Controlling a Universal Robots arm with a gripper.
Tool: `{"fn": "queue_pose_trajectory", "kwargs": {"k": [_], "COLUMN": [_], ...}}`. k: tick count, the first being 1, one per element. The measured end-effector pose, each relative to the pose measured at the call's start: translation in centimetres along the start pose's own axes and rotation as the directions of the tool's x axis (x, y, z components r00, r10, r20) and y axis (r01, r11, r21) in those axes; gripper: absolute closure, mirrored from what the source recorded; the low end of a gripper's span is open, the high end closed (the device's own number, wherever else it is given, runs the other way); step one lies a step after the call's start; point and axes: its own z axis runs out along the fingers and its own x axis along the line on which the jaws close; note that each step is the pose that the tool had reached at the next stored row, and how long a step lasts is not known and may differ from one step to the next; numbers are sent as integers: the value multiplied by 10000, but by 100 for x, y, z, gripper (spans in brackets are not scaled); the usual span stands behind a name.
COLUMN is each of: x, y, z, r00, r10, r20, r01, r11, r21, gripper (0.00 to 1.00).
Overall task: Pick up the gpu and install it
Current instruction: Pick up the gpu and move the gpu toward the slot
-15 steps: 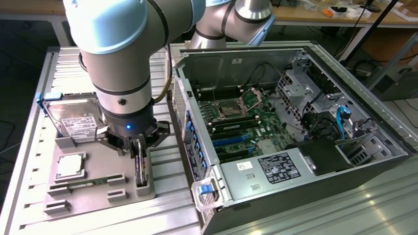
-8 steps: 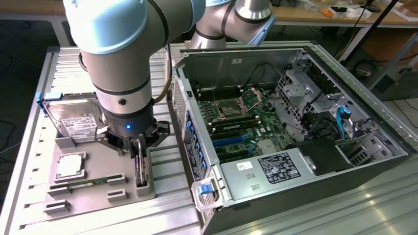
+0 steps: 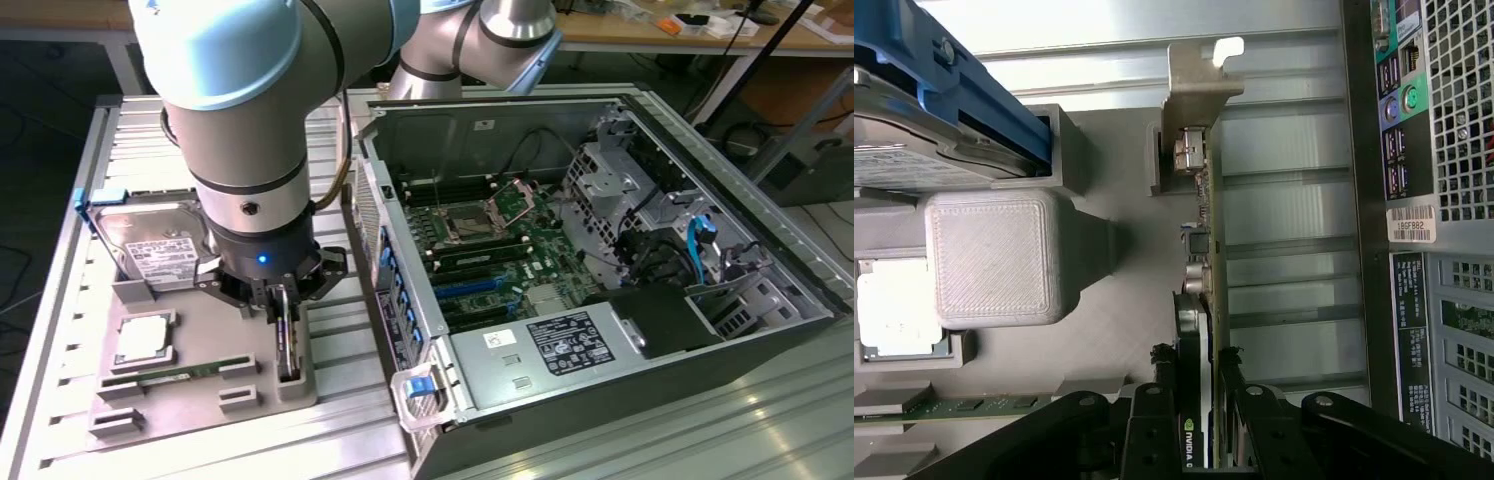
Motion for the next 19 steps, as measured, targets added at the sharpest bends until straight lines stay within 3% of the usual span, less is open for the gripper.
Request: {"fn": "queue_pose_trajectory", "kwargs": {"k": [8, 19], "x": [-2, -2], "y": [4, 5], "z": [-108, -114], "r00": [10000, 10000], "r10": [0, 1], "r20": [-16, -19], "r01": [0, -1], "r11": [10000, 10000], "r21": [4, -19], "gripper": [73, 73]}}
